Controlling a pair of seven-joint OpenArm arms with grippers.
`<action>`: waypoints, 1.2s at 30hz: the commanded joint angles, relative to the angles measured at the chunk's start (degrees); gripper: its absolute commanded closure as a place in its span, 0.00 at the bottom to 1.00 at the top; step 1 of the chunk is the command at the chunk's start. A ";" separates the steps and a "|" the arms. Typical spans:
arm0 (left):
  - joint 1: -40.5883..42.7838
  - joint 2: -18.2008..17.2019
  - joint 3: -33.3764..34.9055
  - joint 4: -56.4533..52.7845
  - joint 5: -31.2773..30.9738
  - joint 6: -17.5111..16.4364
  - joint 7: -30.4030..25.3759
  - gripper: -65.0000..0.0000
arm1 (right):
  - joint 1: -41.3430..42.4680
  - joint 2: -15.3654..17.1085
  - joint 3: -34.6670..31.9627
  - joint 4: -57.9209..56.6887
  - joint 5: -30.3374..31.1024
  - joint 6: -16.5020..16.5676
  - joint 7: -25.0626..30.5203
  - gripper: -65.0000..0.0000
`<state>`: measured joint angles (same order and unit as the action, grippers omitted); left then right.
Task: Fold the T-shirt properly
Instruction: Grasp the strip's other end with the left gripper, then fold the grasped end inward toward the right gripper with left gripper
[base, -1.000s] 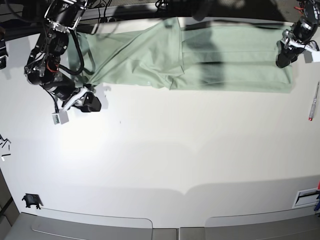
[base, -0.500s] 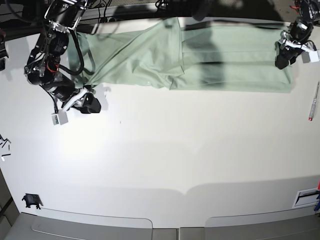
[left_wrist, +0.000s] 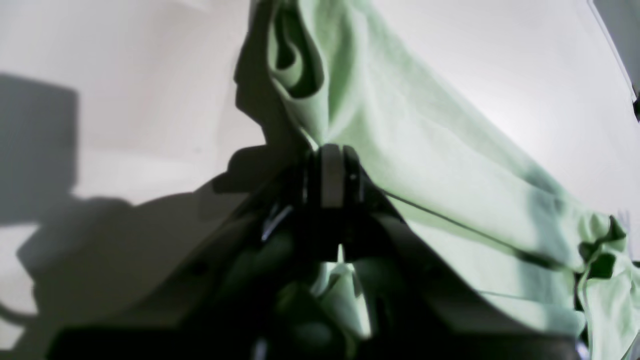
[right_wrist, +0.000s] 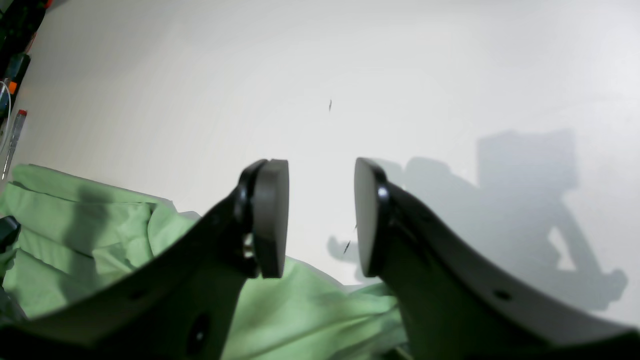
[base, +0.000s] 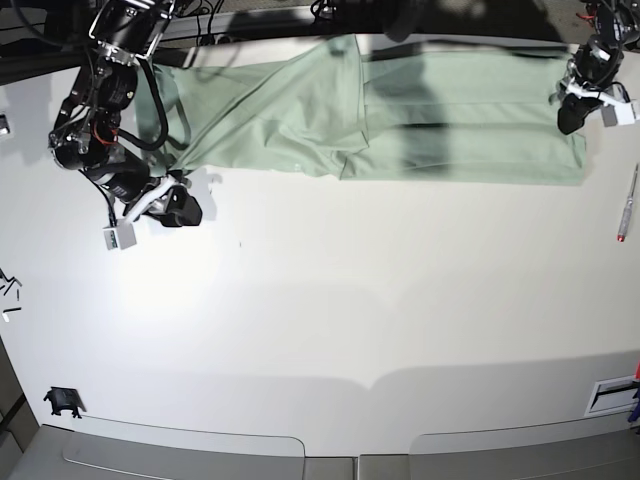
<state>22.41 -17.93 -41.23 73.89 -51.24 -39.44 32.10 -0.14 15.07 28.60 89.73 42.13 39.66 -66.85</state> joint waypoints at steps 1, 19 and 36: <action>0.17 -0.98 -0.28 1.42 -2.71 -0.56 -0.57 1.00 | 0.92 0.81 0.31 0.90 0.98 0.34 1.51 0.68; 2.84 7.17 6.38 18.51 -29.35 -0.56 22.34 1.00 | 0.92 0.83 0.31 0.87 -12.17 -2.19 5.90 0.68; -1.66 11.41 33.44 18.51 -17.88 -0.56 17.88 1.00 | 0.92 0.81 0.31 0.87 -12.17 -2.21 5.99 0.68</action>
<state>21.21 -6.37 -7.66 91.37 -67.18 -39.27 50.92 -0.14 15.05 28.64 89.73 28.88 37.32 -62.15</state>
